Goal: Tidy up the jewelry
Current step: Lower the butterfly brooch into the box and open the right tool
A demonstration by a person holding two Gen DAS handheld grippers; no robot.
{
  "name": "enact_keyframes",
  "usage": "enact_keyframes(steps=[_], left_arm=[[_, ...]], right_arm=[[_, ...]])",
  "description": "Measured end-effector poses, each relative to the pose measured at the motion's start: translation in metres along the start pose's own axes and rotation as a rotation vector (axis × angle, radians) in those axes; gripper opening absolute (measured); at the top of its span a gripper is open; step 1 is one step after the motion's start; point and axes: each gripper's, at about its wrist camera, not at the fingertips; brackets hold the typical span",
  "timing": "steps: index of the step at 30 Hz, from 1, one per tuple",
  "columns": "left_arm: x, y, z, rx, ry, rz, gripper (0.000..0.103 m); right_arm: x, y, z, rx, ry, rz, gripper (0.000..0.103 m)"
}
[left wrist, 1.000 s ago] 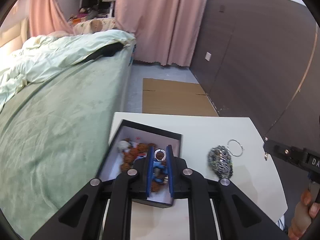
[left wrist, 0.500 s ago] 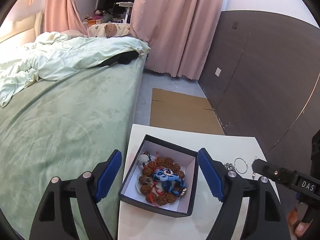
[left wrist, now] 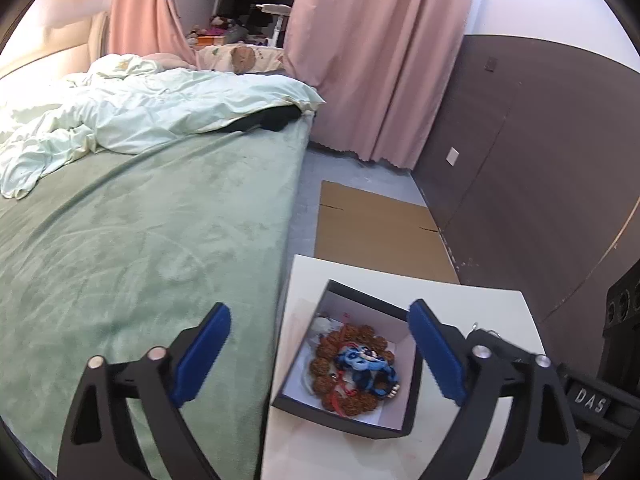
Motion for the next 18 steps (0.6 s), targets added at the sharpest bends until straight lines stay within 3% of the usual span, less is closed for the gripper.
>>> enact_keyframes(steps=[8,11,13,15,18], left_arm=[[-0.007,0.015,0.003,-0.038,-0.024,0.032,0.095],[-0.008,0.019,0.002,-0.055,-0.021,0.029,0.095],[-0.010,0.021,0.002,-0.064,-0.022,0.024,0.095],[-0.012,0.023,0.003,-0.079,-0.025,0.013,0.095],[-0.012,0.023,0.003,-0.080,-0.022,0.017,0.095]], right_arm=[[0.026,0.018,-0.005,-0.026,0.043,0.049,0.040],[0.029,0.027,-0.007,-0.067,0.038,0.031,0.043],[0.029,0.031,-0.008,-0.095,0.044,0.011,0.066],[0.027,0.030,-0.009,-0.094,0.035,-0.016,0.079],[0.018,0.017,-0.009,-0.054,0.025,-0.011,0.080]])
Point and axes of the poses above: each gripper's, at about its wrist camera, not at the fingertips, and x roughly the way its jaws point, y to its left, z to its top, and after that the axes turned 5 degrees about y, right-handed
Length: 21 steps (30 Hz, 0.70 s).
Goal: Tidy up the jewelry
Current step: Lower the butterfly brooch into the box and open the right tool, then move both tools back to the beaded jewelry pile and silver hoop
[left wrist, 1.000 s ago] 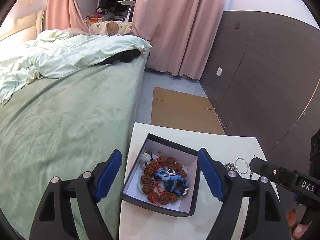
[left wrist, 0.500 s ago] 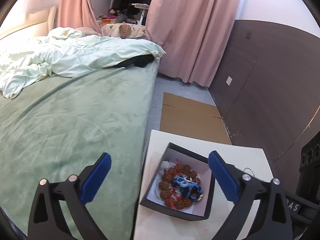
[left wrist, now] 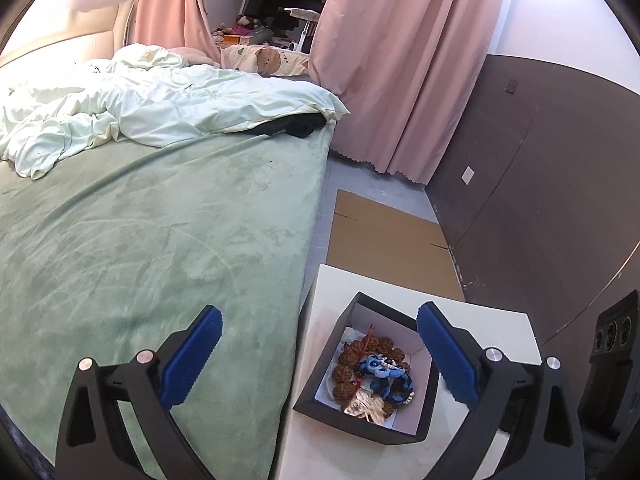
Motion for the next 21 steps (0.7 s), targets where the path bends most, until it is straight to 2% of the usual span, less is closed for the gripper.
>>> enact_keyframes(steps=[6,10,11,13,18,21], left_arm=[[-0.002,-0.002,-0.002,0.003,0.002,-0.013,0.095],[-0.001,-0.008,-0.005,0.011,0.004,-0.018,0.095],[-0.001,-0.010,-0.006,0.012,0.003,-0.020,0.095],[0.000,-0.015,-0.008,0.017,0.003,-0.026,0.095],[0.005,-0.032,-0.015,0.046,0.008,-0.037,0.095],[0.009,-0.041,-0.019,0.060,0.015,-0.044,0.095]], right_arm=[[-0.026,-0.022,0.000,0.040,-0.033,-0.043,0.080],[-0.041,-0.033,-0.002,0.056,-0.035,-0.108,0.080],[-0.045,-0.035,-0.002,0.063,-0.035,-0.116,0.081],[-0.053,-0.041,-0.003,0.077,-0.042,-0.131,0.092],[-0.077,-0.053,-0.005,0.085,-0.077,-0.162,0.098],[-0.088,-0.063,-0.007,0.104,-0.083,-0.181,0.098]])
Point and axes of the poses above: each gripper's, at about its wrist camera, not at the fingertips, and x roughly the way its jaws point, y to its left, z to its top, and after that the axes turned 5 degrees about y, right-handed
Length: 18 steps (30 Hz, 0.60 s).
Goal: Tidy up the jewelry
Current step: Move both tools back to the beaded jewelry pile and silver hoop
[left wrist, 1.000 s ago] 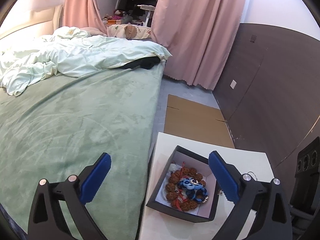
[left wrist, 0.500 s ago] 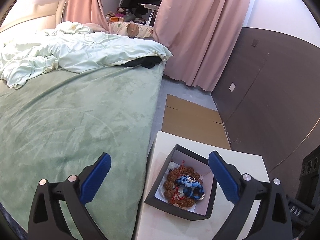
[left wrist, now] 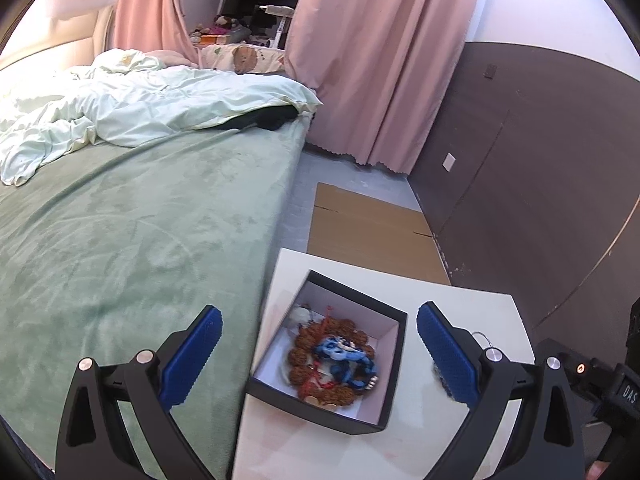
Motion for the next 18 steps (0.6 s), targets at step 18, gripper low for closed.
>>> enact_keyframes(steps=[18], left_arm=[[0.030,-0.065,-0.025,0.138,0.064,-0.049,0.095]], right_arm=[[-0.033,-0.052,0.003,0.070,-0.062,-0.105,0.098]])
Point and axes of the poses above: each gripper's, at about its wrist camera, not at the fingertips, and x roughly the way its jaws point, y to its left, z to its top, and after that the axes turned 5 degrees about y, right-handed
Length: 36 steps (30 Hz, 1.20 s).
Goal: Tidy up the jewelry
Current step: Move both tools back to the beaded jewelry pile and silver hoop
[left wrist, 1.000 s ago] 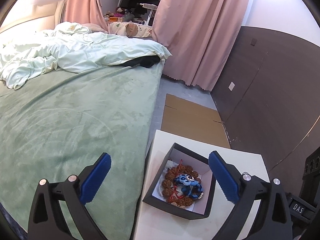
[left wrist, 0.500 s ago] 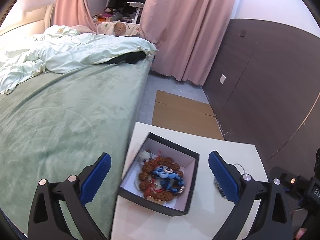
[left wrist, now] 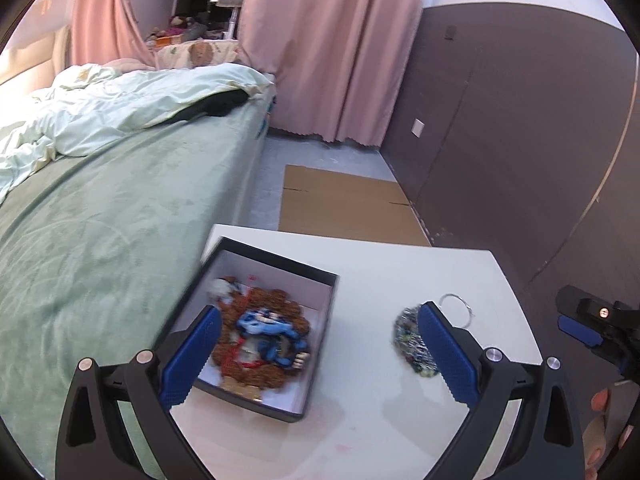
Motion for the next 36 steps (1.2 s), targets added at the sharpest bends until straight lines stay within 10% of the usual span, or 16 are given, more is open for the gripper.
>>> enact_keyframes(steps=[7,20,36], left_arm=[[0.019,-0.024,-0.003,0.057,0.042,-0.043,0.093],[0.069,-0.061,-0.014,0.149,0.180,-0.114,0.060],[0.119,-0.072,-0.016,0.189,0.248,-0.060,0.029]], right_arm=[[0.000,-0.029,0.010,0.041,0.041,-0.030,0.098],[0.022,-0.039,0.018,-0.001,0.125,-0.053,0.098],[0.040,-0.055,0.031,0.034,0.172,-0.023,0.067]])
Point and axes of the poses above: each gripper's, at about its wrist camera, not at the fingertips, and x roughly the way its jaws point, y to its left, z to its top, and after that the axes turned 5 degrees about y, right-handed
